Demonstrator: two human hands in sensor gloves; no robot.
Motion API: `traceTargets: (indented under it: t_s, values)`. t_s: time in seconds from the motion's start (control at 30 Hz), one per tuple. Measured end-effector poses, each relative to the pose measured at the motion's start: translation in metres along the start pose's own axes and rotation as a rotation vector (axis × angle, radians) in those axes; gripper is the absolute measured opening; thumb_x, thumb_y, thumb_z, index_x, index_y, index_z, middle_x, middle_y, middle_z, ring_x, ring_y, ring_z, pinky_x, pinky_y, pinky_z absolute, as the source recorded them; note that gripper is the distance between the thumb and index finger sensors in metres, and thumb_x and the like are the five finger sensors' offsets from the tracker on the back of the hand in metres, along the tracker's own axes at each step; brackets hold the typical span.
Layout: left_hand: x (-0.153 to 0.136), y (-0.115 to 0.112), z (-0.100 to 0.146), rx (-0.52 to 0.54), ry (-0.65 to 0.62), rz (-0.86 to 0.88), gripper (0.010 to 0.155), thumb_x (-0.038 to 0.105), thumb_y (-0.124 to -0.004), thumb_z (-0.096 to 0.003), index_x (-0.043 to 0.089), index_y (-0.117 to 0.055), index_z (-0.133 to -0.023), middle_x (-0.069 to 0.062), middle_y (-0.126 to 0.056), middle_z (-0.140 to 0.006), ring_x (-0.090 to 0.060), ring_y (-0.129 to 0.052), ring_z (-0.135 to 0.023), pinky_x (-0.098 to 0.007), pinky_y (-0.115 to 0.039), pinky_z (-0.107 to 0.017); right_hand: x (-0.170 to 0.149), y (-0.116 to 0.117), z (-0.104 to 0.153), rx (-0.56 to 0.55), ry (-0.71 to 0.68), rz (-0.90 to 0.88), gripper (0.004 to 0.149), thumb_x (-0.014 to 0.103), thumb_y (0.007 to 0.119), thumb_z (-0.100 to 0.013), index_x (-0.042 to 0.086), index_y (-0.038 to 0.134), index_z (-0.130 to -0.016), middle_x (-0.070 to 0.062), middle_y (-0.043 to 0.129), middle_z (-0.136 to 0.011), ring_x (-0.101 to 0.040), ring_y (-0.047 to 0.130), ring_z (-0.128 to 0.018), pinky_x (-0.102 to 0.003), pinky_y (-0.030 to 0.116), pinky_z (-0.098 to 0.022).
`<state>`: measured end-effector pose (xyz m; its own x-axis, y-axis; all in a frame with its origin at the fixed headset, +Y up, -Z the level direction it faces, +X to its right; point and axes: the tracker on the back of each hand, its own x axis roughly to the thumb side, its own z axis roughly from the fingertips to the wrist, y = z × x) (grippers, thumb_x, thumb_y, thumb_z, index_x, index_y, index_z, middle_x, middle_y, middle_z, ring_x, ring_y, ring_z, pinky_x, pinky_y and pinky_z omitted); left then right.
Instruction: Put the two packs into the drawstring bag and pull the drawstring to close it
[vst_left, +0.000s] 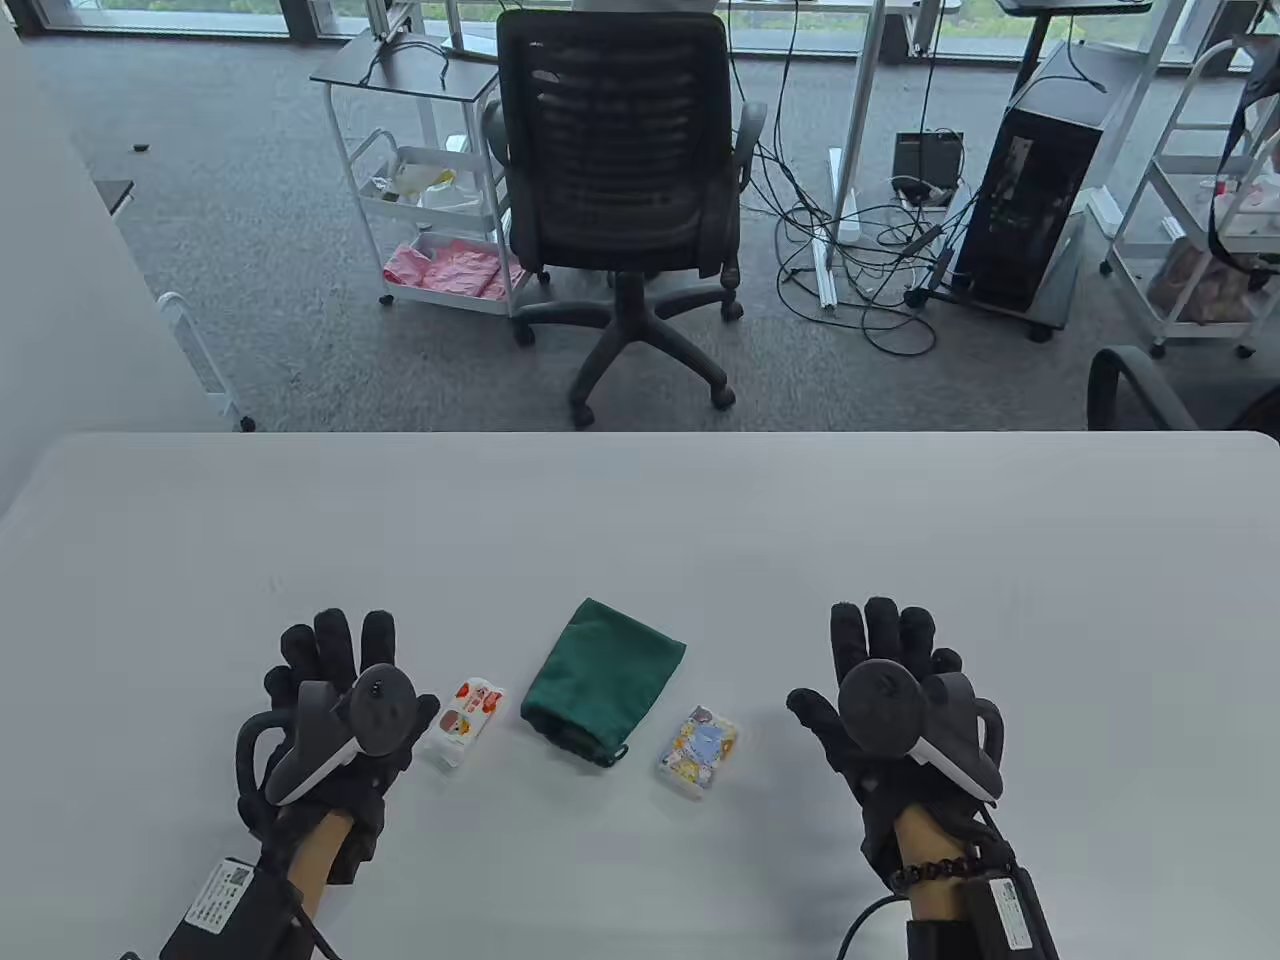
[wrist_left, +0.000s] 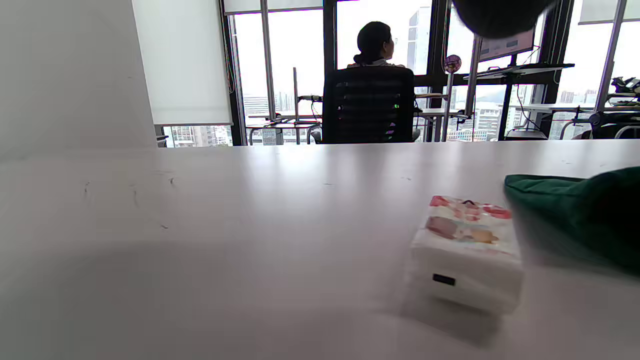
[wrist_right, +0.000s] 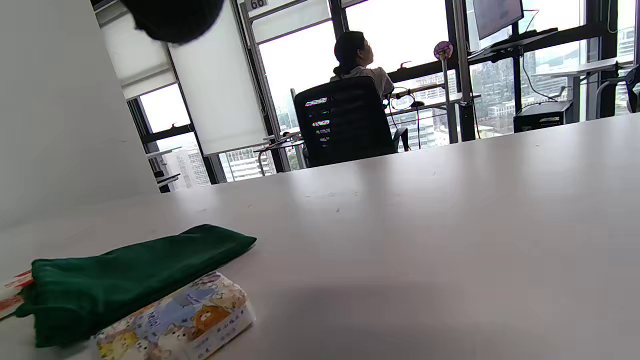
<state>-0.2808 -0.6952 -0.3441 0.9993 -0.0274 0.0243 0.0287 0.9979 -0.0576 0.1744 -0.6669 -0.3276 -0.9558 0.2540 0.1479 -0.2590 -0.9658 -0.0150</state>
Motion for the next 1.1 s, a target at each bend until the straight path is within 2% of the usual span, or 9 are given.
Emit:
traceTargets:
  t_s: [1.1]
  values:
    - [0.007,0.0003,0.0022,0.034,-0.032,-0.003,0.083,0.06,-0.061,-0.0535,0.019,-0.02,-0.113,-0.03,-0.016,-0.117,-0.066,-0.023,-0.104,-0.078,-0.036,-0.071,-0.002,-0.0039,0.0036,-0.045,-0.002,-0.007,0.083,0.051,0.064,-0.054,0.006,0.025,-0.112,-0.031,0.014,-0.113,-0.06,0.012,-0.098,-0.079,0.023,-0.064]
